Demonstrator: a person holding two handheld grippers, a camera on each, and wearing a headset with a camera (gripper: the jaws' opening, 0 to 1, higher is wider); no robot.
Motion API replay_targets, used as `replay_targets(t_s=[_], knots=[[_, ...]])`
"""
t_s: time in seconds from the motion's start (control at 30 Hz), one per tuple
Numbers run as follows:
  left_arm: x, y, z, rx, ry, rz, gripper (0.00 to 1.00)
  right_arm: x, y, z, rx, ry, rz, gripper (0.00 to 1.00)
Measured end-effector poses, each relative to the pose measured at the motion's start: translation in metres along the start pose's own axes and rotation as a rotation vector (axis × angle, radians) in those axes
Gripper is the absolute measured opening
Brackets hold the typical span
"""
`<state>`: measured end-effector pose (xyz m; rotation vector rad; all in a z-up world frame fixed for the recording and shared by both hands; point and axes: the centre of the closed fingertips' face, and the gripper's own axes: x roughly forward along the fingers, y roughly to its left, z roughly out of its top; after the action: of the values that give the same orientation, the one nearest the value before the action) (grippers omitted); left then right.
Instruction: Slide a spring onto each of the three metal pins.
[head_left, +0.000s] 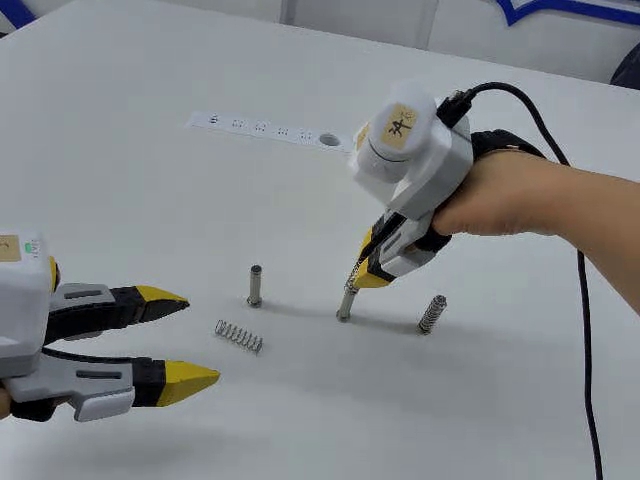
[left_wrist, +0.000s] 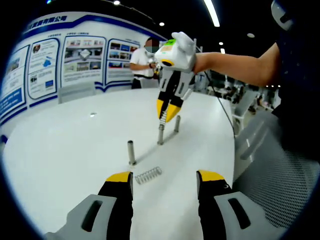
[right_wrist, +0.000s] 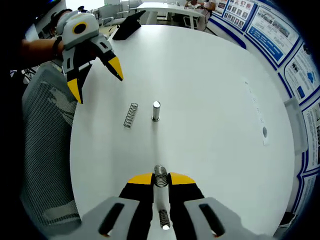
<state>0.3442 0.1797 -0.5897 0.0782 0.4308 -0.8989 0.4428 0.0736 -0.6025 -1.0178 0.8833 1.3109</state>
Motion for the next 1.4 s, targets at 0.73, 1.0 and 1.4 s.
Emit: replay_targets(t_s=[0.73, 1.0, 1.4], knots=[[0.000, 0.000, 0.000, 0.002, 0.001, -0.002, 0.51, 0.037, 0.005, -0.014, 0.062, 0.063, 0.025, 0.12], [0.000, 0.000, 0.000, 0.007, 0.001, -0.005, 0.51, 0.030, 0.003, -0.007, 0.066, 0.031, 0.016, 0.15], [0.002, -0.002, 0.001, 0.014, 0.008, -0.016, 0.51, 0.015, 0.013, 0.033, 0.034, -0.078, -0.022, 0.17]])
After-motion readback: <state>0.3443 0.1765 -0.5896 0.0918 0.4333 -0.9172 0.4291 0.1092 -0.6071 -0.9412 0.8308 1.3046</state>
